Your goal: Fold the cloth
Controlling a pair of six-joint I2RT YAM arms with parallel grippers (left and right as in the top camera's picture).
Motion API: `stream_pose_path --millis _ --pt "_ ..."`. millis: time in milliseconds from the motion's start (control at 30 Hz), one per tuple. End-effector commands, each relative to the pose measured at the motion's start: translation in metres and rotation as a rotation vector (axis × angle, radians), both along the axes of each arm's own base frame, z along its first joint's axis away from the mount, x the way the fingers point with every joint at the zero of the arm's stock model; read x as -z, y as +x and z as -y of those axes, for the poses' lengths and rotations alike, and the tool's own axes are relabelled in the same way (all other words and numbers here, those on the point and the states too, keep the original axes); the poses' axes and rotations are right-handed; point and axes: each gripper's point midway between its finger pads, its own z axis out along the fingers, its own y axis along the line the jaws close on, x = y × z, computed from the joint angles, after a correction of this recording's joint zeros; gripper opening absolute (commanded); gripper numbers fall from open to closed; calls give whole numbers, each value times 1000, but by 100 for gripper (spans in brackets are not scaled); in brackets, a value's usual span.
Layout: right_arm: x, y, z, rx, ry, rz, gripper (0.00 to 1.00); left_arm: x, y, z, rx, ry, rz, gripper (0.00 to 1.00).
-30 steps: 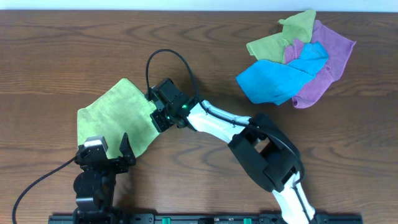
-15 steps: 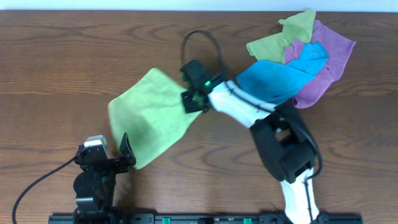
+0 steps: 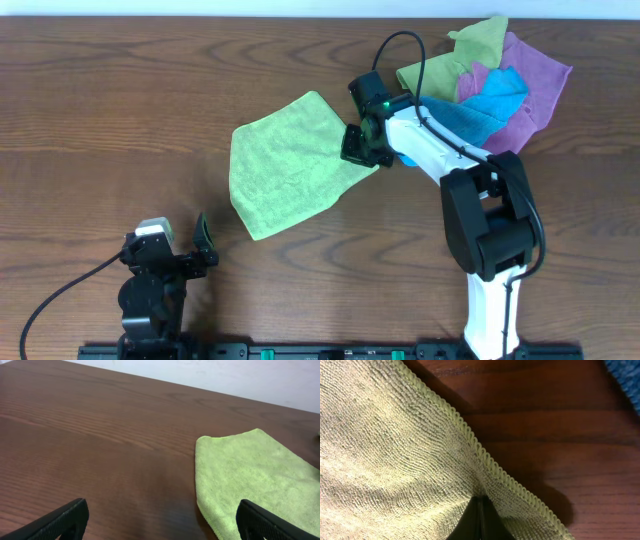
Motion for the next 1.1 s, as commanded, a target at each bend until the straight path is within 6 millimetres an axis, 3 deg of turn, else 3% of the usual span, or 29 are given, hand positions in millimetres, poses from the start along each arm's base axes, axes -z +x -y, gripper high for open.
stream_pose_path --millis 0,267,400,533,633,733,767,833,867,933,1067 --pt "39 -38 -1 5 4 -168 1 10 -1 -3 -20 -6 -22 95" --pt "38 -77 -11 -56 -54 -269 1 10 -1 -3 -20 -6 -22 95" --pt "37 -84 -17 -113 -72 -266 2 10 -1 -3 -20 -6 -22 96" --pt "27 -74 -23 -156 -58 -218 1 10 -1 -3 -20 -6 -22 95" --pt "-2 -52 -31 -223 -32 -113 2 10 -1 -3 -20 -6 -22 95" --pt "-45 -30 -30 -273 -48 26 2 10 -1 -3 -20 -6 -22 95" --pt "-55 -26 -29 -283 -50 56 14 10 -1 -3 -20 -6 -22 95" --pt "-78 -19 -21 -290 -56 117 56 10 -1 -3 -20 -6 -22 95" --pt "-87 -16 -15 -291 -54 137 63 10 -1 -3 -20 -6 -22 95" --pt "-101 -10 0 -268 -52 163 72 10 -1 -3 -20 -6 -22 95" --pt "-103 -3 30 -266 -72 157 65 10 -1 -3 -20 -6 -22 95"
